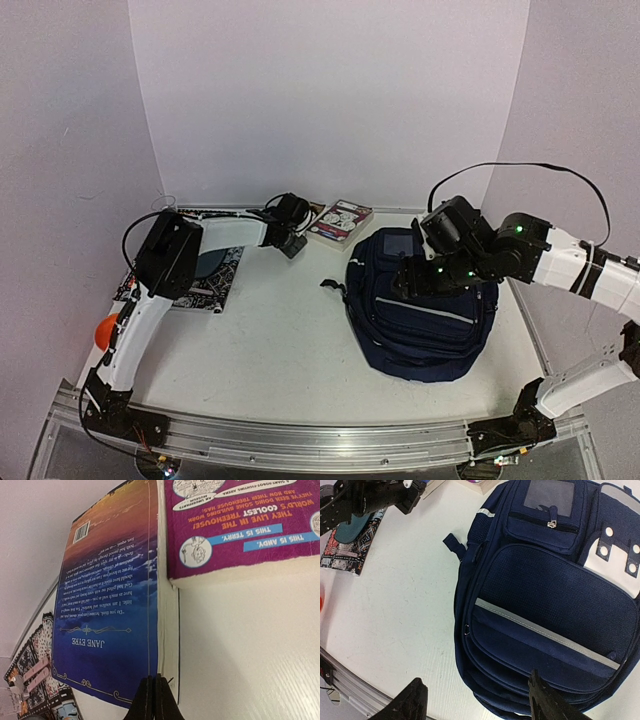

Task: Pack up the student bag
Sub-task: Move the book to the center of the board.

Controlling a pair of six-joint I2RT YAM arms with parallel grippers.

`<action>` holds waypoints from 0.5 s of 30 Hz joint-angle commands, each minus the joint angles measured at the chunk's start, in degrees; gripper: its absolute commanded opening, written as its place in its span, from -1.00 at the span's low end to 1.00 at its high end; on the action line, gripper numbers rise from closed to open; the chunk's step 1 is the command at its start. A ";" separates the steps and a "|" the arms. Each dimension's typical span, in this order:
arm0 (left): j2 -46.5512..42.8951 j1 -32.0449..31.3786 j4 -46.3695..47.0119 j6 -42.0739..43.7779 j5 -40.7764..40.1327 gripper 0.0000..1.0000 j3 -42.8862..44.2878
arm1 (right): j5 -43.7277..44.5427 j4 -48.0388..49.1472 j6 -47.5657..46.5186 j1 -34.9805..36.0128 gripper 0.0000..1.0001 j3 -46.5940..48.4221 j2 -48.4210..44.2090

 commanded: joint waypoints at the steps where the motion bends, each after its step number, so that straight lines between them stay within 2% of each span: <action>1: -9.40 -0.53 -3.35 -7.45 6.33 -1.00 -10.37 | 1.30 -1.61 -1.80 -0.27 0.39 2.63 0.69; 10: -25.39 -7.40 -4.76 -22.68 14.48 -1.00 -28.65 | -1.47 3.08 -2.93 -0.24 0.39 2.65 2.77; 15: -32.15 -10.04 -4.92 -34.23 24.62 -1.00 -35.41 | -5.81 10.39 -0.10 -0.24 0.38 0.01 4.46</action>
